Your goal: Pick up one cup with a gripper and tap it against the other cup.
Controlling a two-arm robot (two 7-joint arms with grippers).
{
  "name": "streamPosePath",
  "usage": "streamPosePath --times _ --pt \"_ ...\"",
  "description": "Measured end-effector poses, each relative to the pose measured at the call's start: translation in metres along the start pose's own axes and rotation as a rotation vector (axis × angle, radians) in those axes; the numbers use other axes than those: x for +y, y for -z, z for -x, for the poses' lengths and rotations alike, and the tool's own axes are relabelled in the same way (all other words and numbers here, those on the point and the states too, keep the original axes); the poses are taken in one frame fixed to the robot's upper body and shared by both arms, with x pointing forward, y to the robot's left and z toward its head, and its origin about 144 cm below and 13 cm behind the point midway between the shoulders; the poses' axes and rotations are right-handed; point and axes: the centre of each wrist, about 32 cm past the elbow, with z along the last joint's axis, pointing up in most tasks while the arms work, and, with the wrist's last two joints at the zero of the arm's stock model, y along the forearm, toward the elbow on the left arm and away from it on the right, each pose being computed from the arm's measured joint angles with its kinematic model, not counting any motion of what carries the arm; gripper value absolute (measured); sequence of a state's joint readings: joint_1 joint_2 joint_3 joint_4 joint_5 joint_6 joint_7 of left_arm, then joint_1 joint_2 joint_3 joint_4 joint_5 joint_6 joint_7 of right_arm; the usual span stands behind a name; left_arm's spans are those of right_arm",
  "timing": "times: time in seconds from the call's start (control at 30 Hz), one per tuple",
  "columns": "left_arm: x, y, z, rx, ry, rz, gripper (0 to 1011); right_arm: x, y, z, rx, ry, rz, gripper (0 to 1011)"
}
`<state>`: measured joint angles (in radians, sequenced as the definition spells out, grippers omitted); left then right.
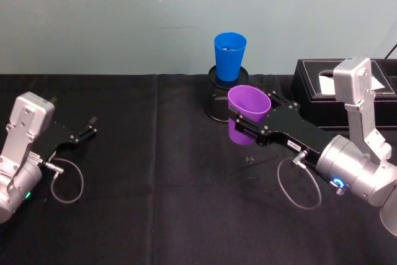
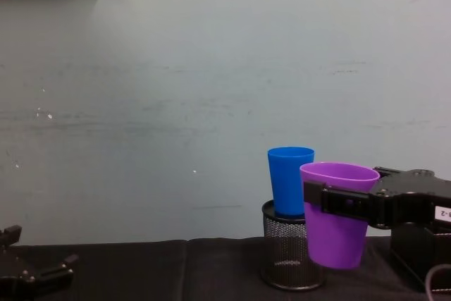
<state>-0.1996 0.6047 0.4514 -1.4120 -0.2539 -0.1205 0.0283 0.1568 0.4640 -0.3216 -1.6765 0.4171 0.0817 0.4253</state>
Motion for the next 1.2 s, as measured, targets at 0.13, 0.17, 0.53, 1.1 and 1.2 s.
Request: streamPosePath --times 0.13,0.17,0.53,1.1,1.2 --pt "0.0000 0.0000 0.0000 0.000 0.000 0.000 1000 0.0000 0.0000 0.0000 0.000 0.000 0.000 731" --pt "0.0000 0.0000 0.0000 0.000 0.000 0.000 1000 0.0000 0.0000 0.0000 0.000 0.000 0.000 731" --pt "0.0000 0.0000 0.0000 0.000 0.000 0.000 1000 0.0000 0.0000 0.0000 0.000 -0.001 0.000 731" --pt "0.0000 0.0000 0.0000 0.000 0.000 0.000 1000 0.0000 0.0000 0.0000 0.000 -0.001 0.000 731" --pt "0.0000 0.0000 0.0000 0.000 0.000 0.000 1000 0.0000 0.0000 0.0000 0.000 -0.001 0.000 731"
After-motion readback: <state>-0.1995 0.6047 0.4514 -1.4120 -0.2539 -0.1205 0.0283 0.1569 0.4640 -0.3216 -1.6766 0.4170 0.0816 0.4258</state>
